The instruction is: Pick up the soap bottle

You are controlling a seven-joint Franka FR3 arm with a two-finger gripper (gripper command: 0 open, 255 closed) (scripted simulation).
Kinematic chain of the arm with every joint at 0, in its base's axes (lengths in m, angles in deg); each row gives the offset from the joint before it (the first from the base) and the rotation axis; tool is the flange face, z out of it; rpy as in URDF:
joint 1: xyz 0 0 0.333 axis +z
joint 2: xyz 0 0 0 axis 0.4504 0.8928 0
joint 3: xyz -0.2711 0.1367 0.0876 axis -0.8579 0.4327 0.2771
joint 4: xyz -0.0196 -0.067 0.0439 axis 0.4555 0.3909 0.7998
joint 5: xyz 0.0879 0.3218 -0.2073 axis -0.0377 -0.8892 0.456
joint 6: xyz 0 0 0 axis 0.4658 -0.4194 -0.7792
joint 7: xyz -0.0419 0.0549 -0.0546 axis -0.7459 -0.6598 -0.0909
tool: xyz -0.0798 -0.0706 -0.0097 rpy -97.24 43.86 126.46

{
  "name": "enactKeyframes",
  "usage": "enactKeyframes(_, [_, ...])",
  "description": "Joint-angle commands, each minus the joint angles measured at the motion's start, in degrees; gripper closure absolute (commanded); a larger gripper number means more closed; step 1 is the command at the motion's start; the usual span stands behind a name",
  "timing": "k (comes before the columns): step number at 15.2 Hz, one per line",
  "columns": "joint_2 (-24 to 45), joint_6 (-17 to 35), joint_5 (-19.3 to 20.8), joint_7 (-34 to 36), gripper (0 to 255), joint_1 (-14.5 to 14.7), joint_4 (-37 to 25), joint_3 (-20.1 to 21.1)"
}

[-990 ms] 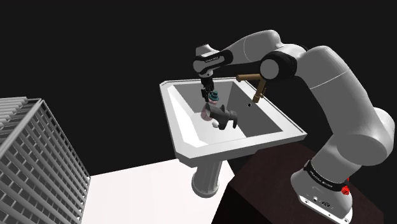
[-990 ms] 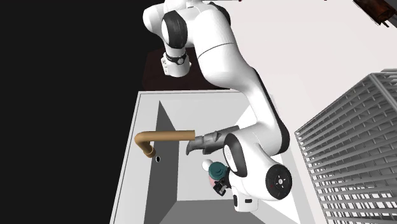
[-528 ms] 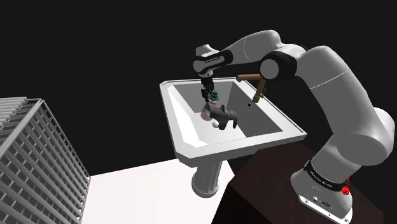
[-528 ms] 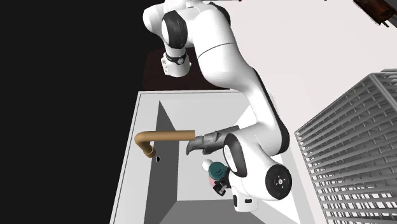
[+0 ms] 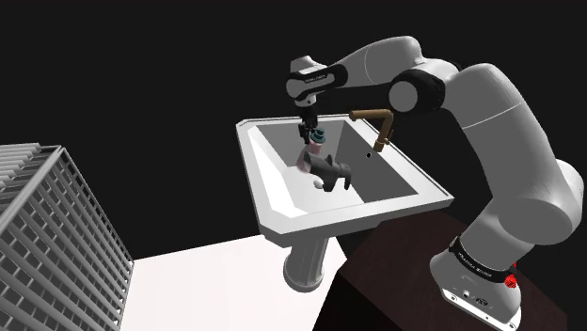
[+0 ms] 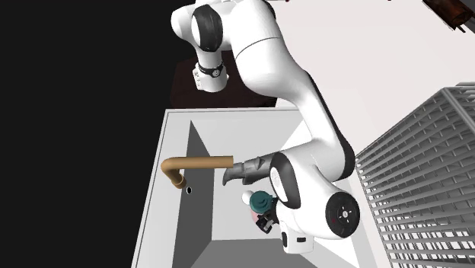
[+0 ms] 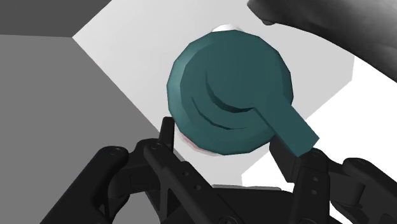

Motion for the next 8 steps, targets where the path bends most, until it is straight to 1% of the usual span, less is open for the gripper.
enactKeyframes(1, [-0.65,-1.09,0.03,-0.12,255,-0.01,-0.47,-0.04])
enactKeyframes(8, [-2.61,-4.39,0.1,-0.44,255,0.03,-1.82,-0.15])
